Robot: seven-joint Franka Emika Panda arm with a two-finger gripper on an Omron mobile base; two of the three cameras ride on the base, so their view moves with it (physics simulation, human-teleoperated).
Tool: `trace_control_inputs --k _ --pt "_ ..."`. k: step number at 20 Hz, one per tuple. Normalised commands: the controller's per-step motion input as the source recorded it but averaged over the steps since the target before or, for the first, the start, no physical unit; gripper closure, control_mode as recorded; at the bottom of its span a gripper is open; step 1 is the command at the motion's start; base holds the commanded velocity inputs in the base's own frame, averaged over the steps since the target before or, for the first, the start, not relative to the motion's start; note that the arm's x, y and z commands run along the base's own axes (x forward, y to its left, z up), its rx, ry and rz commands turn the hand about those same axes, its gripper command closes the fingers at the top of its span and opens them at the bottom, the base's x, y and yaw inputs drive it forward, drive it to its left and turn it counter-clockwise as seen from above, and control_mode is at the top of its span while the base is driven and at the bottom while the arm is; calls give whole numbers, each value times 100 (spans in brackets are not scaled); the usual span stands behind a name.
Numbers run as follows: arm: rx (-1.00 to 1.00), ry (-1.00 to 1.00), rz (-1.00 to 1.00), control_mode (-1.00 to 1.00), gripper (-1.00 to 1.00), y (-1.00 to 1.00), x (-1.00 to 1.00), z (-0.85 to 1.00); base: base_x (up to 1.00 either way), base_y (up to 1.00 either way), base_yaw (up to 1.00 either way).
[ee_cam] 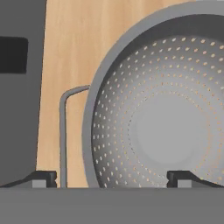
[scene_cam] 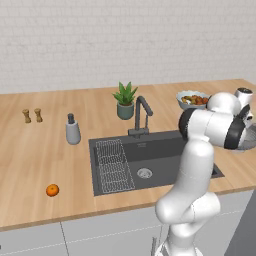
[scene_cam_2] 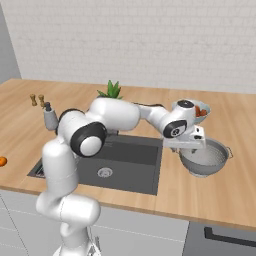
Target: Put the colander in the sink, put the tangerine in the colander, and turn on the sink faucet and pour water over the colander.
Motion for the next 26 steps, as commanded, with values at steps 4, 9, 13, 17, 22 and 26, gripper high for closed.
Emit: trace_control_inputs --k 4,9,13,17,22,26 --pt "0 8 1 -100 -100 24 0 -11 0 0 0" --pt "2 0 4 -100 -100 19 0 -14 0 0 0" --pt "2 0 3 -100 -100 0 2 -18 0 0 0" --pt "1 0 0 -100 -100 0 12 -10 0 0 0" --pt "0 0 0 -100 -100 0 18 -3 0 0 0" --pt "0 0 0 -100 -100 0 10 -6 0 0 0"
